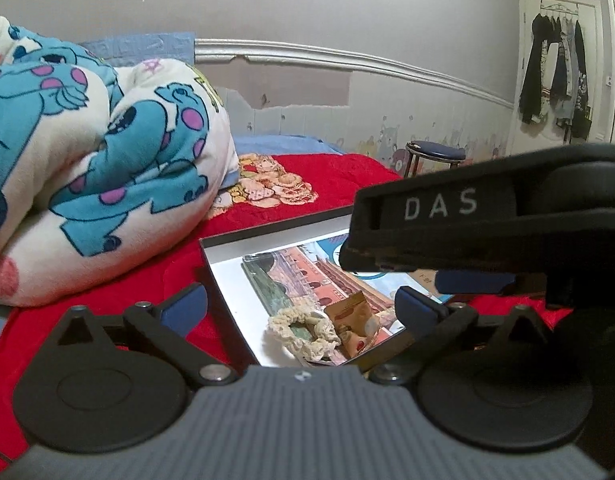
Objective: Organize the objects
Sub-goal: 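Withdraw both tools from the box back to the item pile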
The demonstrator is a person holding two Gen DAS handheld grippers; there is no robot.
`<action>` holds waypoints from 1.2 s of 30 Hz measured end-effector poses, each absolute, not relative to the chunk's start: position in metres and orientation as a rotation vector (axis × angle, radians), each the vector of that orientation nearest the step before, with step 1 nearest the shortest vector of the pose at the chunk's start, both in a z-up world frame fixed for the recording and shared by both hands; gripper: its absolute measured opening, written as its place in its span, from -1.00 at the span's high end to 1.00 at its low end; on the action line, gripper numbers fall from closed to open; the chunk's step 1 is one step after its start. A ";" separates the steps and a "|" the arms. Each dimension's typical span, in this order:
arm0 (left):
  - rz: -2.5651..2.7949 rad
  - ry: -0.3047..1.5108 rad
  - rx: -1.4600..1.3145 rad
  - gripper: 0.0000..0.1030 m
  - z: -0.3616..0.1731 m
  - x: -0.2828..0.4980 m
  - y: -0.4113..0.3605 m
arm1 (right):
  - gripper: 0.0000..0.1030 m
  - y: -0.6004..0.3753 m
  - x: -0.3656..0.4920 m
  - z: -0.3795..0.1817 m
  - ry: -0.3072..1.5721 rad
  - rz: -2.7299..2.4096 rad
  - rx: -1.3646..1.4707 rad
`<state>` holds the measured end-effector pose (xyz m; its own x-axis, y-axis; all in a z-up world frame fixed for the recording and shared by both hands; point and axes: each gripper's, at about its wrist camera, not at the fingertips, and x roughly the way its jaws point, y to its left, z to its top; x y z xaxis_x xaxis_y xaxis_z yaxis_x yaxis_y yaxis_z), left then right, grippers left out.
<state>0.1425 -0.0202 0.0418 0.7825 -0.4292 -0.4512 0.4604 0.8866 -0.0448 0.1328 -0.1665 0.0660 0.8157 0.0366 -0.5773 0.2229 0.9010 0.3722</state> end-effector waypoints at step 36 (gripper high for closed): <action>-0.550 0.539 0.115 -1.00 0.041 0.142 0.007 | -0.43 -0.198 0.082 0.072 0.509 -0.129 0.411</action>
<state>0.1424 0.0071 0.0410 0.7180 -0.4671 -0.5160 0.5257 0.8498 -0.0377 0.0820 -0.1975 0.0718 0.8672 -0.0189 -0.4976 0.2206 0.9105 0.3498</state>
